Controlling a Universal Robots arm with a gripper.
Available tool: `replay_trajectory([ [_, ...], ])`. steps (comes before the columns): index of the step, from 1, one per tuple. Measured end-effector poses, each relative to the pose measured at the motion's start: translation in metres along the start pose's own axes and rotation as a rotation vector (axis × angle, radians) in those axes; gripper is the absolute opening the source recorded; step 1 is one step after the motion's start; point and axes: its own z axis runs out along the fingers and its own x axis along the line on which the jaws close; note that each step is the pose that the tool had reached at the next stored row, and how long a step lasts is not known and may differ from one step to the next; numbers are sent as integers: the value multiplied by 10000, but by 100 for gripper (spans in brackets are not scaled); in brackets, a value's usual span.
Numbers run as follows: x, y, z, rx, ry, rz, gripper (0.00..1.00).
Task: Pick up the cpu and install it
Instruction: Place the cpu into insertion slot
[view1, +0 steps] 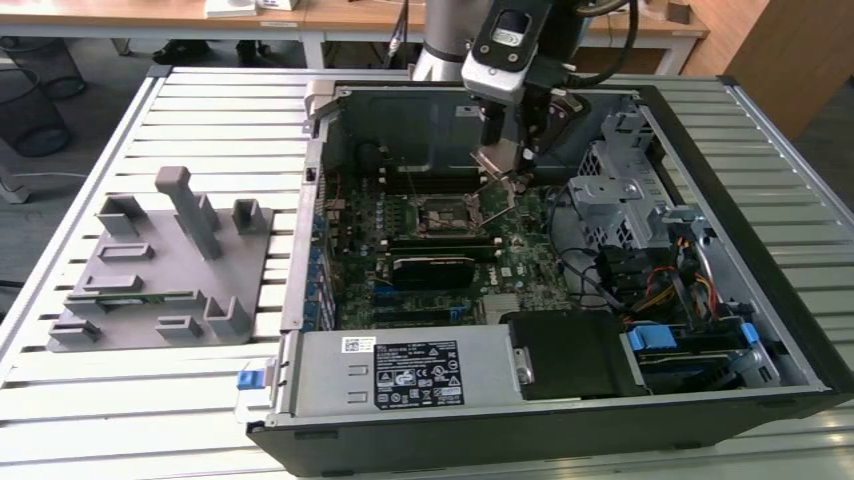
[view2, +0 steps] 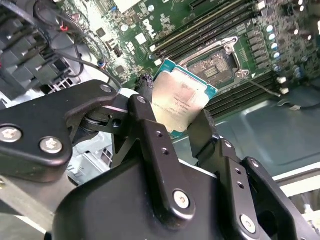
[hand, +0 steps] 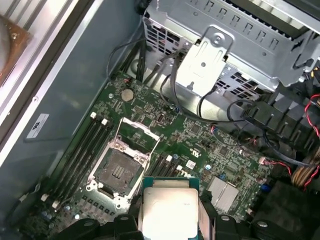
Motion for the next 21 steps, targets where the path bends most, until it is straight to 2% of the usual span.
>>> replay_trajectory([
  [3, 9, 2, 3, 3, -11, 270, 53],
  [9, 77, 15, 16, 3, -17, 422, 53],
  [18, 92, -3, 60, 13, -66, 1599, 53],
  [21, 103, 2, 72, 14, -75, 1818, 53],
])
